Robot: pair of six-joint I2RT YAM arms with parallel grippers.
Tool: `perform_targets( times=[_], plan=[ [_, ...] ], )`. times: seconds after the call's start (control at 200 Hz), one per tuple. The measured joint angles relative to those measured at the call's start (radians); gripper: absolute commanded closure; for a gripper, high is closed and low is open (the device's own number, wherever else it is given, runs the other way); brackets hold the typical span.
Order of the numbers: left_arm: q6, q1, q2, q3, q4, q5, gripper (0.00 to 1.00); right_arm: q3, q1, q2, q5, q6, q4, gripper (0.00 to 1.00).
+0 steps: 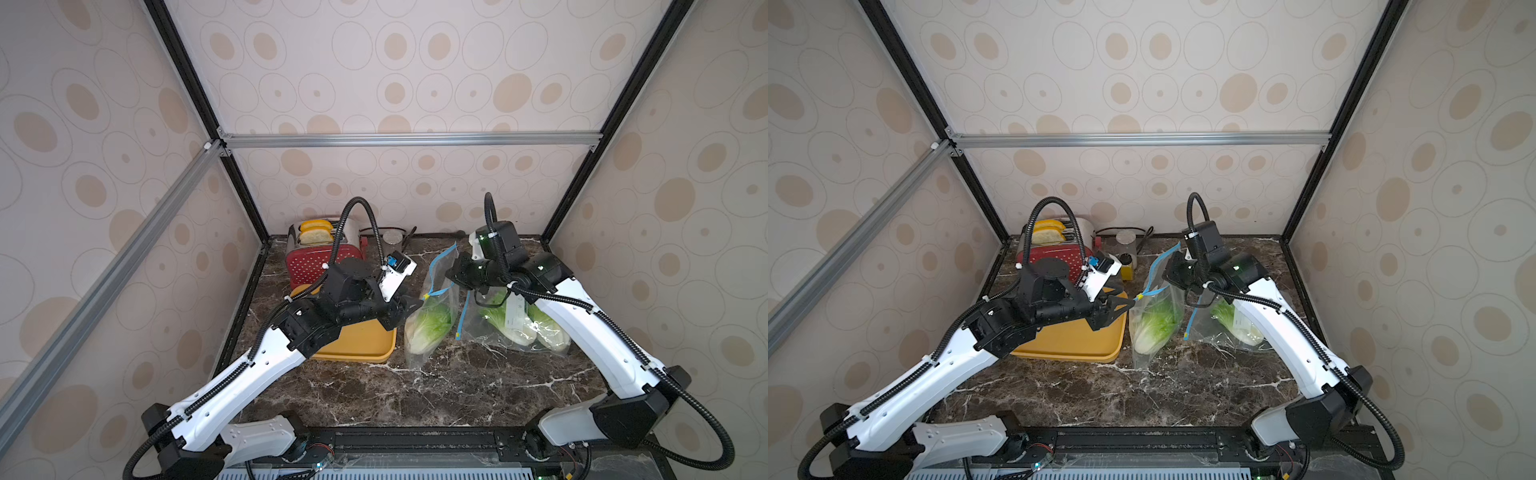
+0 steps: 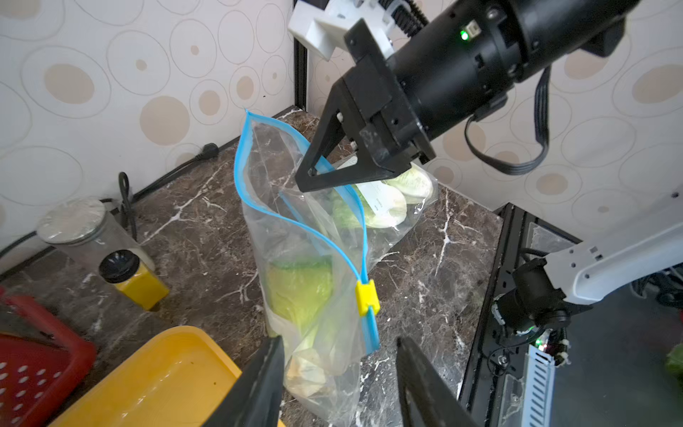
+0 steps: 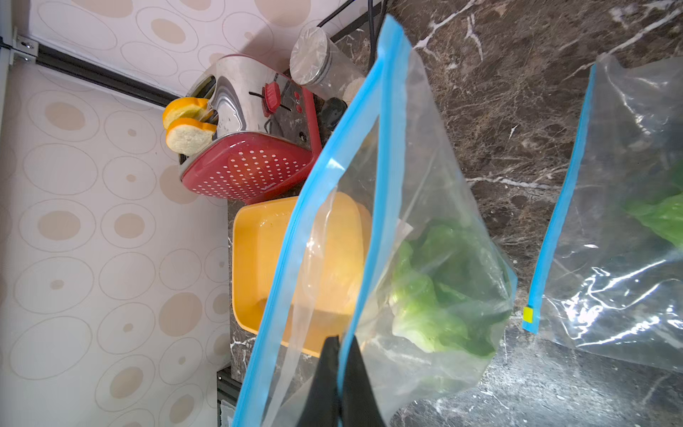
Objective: Put the chinese cabbages into a zipper bag and zip it
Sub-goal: Close the zipper of the food storage bag at the center of the board.
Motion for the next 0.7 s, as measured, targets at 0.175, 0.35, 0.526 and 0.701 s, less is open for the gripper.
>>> perform_targets(
  times=[0.175, 0.35, 0.526, 0.701],
  plan=[
    [-0.001, -0.005, 0.039, -0.07, 0.114, 0.075, 0.53, 0.0, 0.0, 0.0, 0.002, 0.017, 0.003, 0.94],
    [0.034, -0.006, 0.023, -0.136, 0.151, 0.06, 0.69, 0.012, 0.0, 0.0, 0.015, 0.022, -0.004, 0.92],
    [0.074, -0.007, -0.004, -0.182, 0.187, 0.026, 1.0, 0.032, 0.0, 0.0, 0.025, 0.022, -0.007, 0.87],
    [0.105, -0.008, -0.006, -0.18, 0.196, -0.005, 1.0, 0.086, 0.0, 0.005, 0.02, 0.0, -0.055, 0.63]
  ],
)
